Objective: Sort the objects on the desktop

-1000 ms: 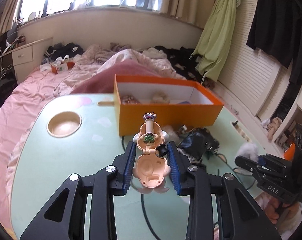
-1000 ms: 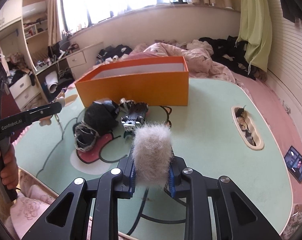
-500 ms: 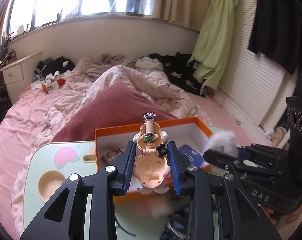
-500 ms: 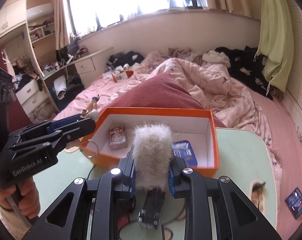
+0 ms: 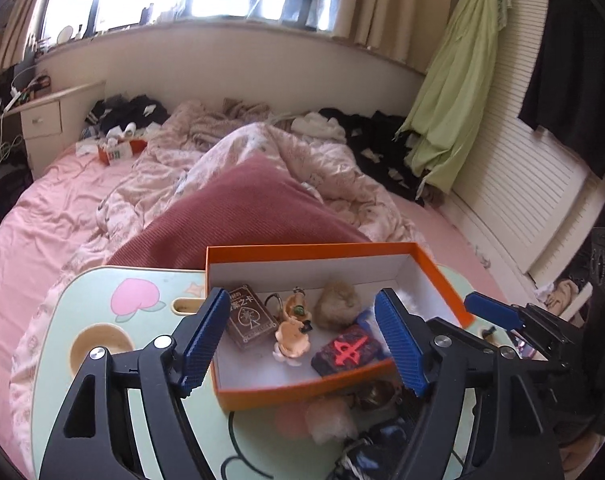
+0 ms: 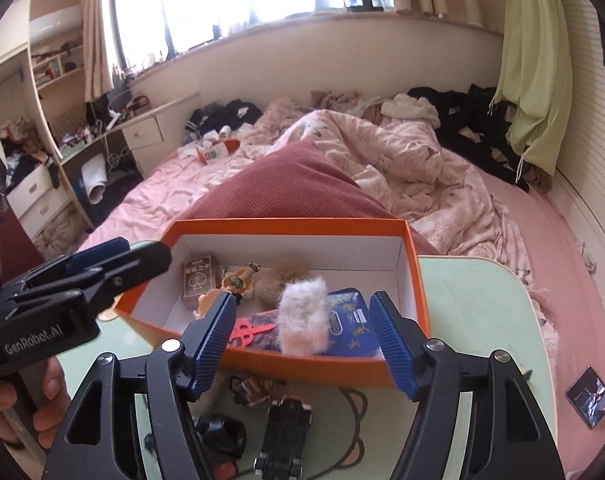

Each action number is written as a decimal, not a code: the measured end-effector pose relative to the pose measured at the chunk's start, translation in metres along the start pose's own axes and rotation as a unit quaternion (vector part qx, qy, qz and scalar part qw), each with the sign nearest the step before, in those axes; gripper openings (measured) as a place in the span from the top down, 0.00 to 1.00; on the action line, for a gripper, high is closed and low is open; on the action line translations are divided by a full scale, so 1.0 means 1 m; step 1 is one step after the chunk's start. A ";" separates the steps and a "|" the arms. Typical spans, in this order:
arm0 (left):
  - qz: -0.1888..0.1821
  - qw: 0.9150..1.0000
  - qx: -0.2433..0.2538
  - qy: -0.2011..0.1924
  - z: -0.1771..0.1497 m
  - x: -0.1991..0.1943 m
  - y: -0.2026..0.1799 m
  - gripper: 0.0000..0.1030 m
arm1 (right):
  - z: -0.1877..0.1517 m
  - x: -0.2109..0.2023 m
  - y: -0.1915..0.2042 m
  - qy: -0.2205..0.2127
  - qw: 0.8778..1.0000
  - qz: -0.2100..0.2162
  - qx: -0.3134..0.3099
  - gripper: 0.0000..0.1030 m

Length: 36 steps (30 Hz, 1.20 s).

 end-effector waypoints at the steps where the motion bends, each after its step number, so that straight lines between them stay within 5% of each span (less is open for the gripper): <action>1: -0.004 1.000 0.006 -0.002 -0.003 -0.007 -0.003 0.22 | -0.004 -0.007 0.002 -0.002 1.000 0.002 -0.004 0.27; 7: 0.006 0.999 0.045 0.019 -0.059 -0.045 -0.010 0.21 | -0.069 -0.047 0.011 0.016 0.999 0.008 -0.036 0.12; 15: 0.042 0.996 0.053 0.064 -0.138 -0.042 -0.012 0.21 | -0.142 -0.040 -0.003 0.075 0.996 -0.038 -0.014 0.12; 22: 0.070 0.993 0.055 0.073 -0.155 -0.030 -0.012 0.20 | -0.154 -0.034 -0.002 0.072 0.995 -0.065 -0.021 0.00; 29: 0.077 0.992 0.067 0.074 -0.157 -0.027 -0.014 0.00 | -0.151 -0.033 -0.003 0.070 0.995 -0.064 -0.019 0.00; 36: 0.077 0.992 0.068 0.072 -0.157 -0.022 -0.015 0.00 | -0.151 -0.033 -0.004 0.070 0.995 -0.064 -0.020 0.00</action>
Point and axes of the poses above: each gripper's, at about its wrist camera, not at the fingertips, and x roughly the way its jaws point, y to its left, z to its top, the point moved 6 cm from there along x, roughly the way its jaws point, and after that the axes turned 1 degree about y, right-handed, at the moved point
